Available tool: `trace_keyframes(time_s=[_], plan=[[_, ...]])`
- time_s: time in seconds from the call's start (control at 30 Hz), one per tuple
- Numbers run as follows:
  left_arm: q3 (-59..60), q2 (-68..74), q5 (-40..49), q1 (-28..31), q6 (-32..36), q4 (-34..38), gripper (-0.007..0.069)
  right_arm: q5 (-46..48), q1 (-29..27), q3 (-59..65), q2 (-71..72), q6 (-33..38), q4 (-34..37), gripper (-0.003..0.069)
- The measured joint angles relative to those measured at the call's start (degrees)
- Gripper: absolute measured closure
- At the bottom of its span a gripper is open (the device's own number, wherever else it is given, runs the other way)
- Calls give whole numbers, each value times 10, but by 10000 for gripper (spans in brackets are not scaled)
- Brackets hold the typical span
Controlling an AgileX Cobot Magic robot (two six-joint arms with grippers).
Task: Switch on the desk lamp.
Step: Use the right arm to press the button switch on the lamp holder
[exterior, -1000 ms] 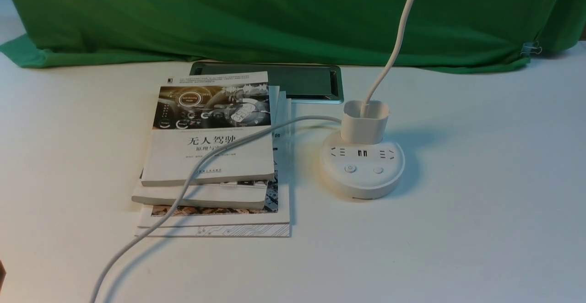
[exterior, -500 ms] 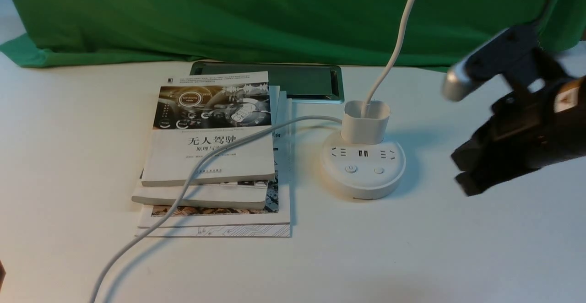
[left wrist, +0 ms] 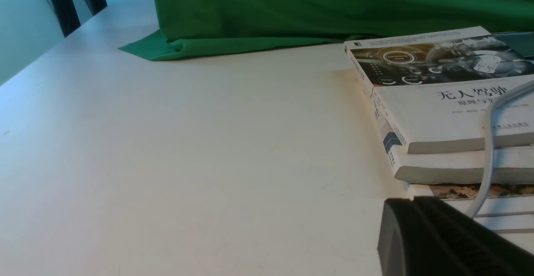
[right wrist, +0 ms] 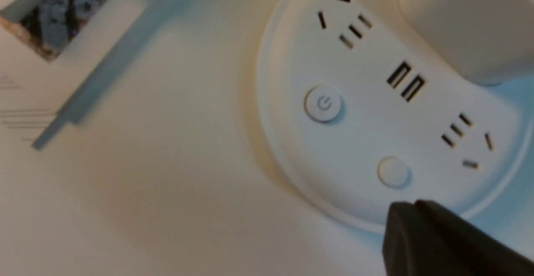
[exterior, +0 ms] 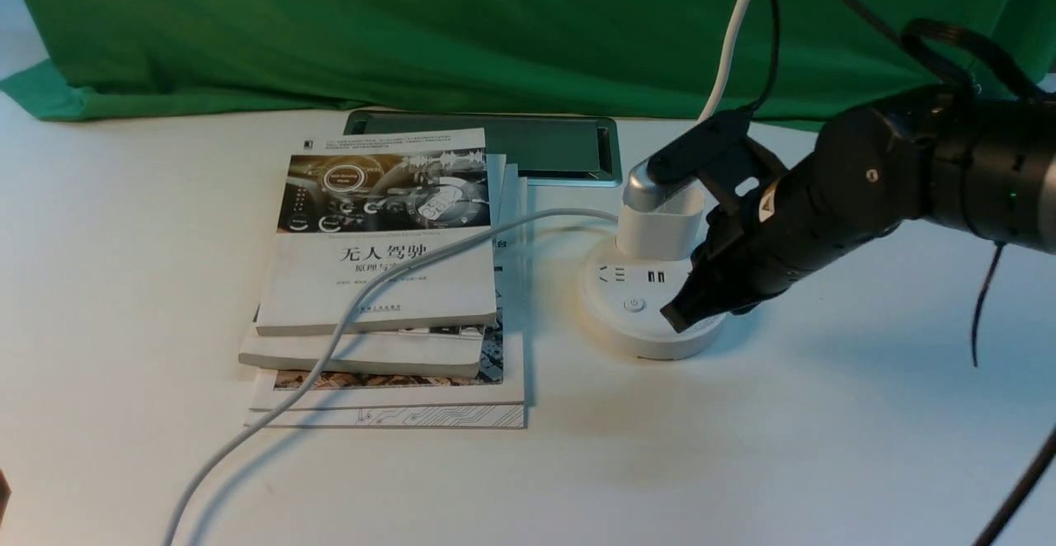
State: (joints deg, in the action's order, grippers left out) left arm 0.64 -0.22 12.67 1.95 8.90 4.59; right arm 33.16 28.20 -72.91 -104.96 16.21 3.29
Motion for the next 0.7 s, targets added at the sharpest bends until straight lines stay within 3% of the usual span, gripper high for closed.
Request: trace_keyframes(time_s=[0.7], plan=[[0, 0, 0, 0, 0, 0, 603, -8, -14, -37, -72, -2, -2, 629]])
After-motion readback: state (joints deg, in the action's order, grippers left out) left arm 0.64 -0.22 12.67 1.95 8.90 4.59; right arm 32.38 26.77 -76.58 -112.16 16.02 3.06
